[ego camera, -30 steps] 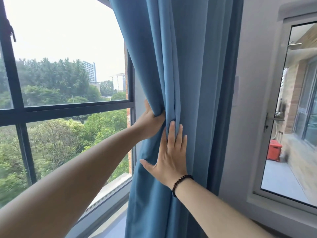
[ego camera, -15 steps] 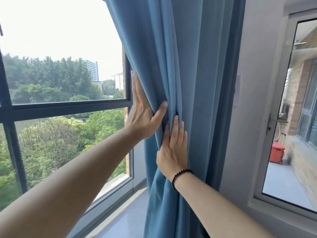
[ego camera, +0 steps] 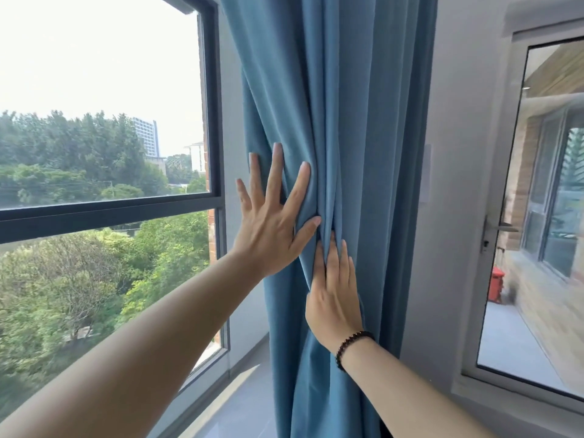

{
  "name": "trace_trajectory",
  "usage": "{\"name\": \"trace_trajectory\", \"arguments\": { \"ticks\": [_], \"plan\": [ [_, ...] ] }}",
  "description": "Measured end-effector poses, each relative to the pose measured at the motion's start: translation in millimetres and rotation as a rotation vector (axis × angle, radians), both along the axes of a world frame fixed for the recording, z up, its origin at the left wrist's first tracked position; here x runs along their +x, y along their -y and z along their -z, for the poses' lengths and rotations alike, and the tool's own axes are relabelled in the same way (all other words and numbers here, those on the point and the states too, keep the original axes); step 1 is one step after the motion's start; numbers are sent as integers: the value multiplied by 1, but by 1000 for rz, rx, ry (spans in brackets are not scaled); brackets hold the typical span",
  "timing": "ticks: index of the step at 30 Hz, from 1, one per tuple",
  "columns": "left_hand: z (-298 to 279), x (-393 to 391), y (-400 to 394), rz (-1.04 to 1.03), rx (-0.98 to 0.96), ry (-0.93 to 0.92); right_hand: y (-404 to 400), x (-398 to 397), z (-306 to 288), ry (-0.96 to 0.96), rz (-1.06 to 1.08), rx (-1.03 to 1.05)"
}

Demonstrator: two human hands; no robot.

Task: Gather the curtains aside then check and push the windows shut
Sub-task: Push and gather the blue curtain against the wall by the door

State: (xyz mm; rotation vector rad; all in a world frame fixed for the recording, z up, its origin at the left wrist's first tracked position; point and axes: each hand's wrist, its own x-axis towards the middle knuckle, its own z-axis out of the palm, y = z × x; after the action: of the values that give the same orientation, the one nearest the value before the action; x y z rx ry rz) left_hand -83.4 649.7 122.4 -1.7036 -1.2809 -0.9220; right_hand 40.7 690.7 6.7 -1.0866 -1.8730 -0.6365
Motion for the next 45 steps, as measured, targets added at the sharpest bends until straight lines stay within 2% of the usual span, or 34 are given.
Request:
{"name": "trace_trajectory", "arguments": {
  "ticks": [8,13,17,21,24,27,30,32,36,41,45],
  "plan": [
    [-18,-8,-76,147,1,-8,-62,-8,-7,-28,-14,151],
    [-15,-6,-109,110,17,80,-93,-10,-4,51,62,173],
    [-16,-12,-134,188,-18,169,-114,-15,0,124,127,182],
    [-24,-23,-160,299,-25,134,-131,-24,-5,130,170,133],
    [-26,-31,-178,322,-35,121,-139,-29,-5,35,113,172],
    [-24,-35,-194,279,-42,111,-135,-37,-2,-171,41,203],
    [-21,-37,-209,271,-45,116,-136,-42,-7,-425,95,74],
    [-20,-35,-217,314,-43,111,-138,-42,-11,-494,96,-24],
    [-16,-22,-223,445,-69,110,-143,-46,-5,-376,69,-143],
    [-15,-7,-226,591,-98,122,-148,-47,-1,-353,69,-125],
    [-18,4,-238,601,-73,103,-160,-34,7,-260,163,-66]
  ]
}}
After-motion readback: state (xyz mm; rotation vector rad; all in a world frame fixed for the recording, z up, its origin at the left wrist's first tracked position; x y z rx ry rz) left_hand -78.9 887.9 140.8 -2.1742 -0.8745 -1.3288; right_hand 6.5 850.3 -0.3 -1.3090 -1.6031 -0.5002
